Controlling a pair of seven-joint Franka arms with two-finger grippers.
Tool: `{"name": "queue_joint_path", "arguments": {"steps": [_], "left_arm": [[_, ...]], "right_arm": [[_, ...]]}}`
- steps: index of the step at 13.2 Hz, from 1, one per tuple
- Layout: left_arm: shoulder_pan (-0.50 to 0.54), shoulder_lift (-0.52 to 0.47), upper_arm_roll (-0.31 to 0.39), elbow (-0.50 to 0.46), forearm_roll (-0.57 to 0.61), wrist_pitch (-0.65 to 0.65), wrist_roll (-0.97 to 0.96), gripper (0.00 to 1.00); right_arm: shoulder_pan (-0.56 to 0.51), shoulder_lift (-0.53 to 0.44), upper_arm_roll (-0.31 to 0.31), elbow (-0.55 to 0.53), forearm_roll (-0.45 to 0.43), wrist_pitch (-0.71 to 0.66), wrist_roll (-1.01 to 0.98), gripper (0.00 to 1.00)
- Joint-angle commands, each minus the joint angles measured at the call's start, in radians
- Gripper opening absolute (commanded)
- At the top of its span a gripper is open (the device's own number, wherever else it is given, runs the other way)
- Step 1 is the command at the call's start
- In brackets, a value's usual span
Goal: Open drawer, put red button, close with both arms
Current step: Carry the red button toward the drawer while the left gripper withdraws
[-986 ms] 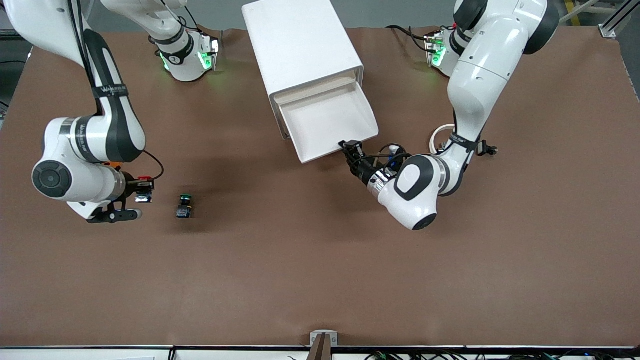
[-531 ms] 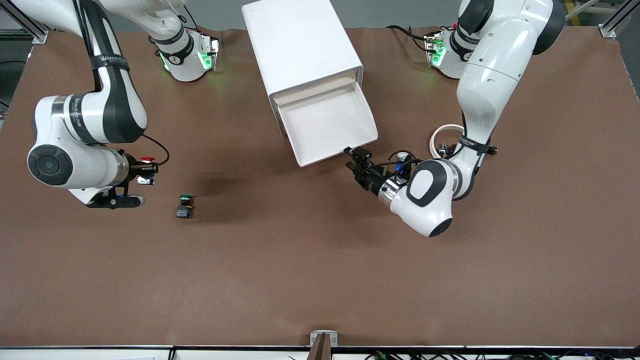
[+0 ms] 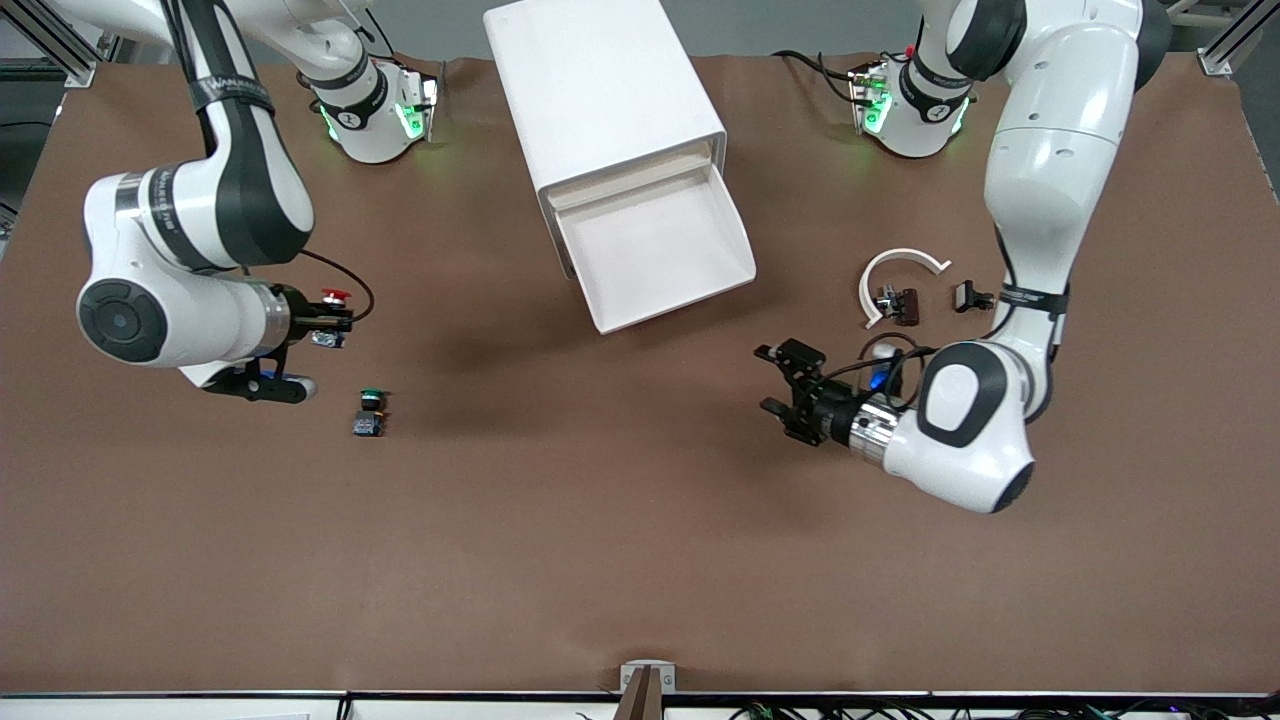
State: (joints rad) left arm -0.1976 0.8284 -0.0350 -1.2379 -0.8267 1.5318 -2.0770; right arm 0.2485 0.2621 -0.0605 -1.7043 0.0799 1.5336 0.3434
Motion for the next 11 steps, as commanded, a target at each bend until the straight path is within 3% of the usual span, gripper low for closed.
{"name": "queue_joint_path", "arguments": {"steps": [1,4,6,11], "left_arm": [[0.029,-0.046,0.027,0.001,0.055,-0.006,0.119,1.0],[0.038,-0.075,0.084,0.009,0.157,-0.002,0.273,1.0],[0.04,-0.109,0.104,0.009,0.222,0.001,0.337,1.0],[0.047,-0.164,0.158,0.009,0.231,0.022,0.535,1.0]], "right_arm": [[0.075,-0.047,-0.004,0.005,0.018,-0.042,0.145,0.26],[0.178,-0.066,-0.004,0.009,0.024,-0.055,0.355,0.26],[0.233,-0.069,-0.004,0.029,0.078,-0.065,0.496,0.26],[0.405,-0.058,-0.004,0.08,0.155,-0.044,0.856,0.27]]}}
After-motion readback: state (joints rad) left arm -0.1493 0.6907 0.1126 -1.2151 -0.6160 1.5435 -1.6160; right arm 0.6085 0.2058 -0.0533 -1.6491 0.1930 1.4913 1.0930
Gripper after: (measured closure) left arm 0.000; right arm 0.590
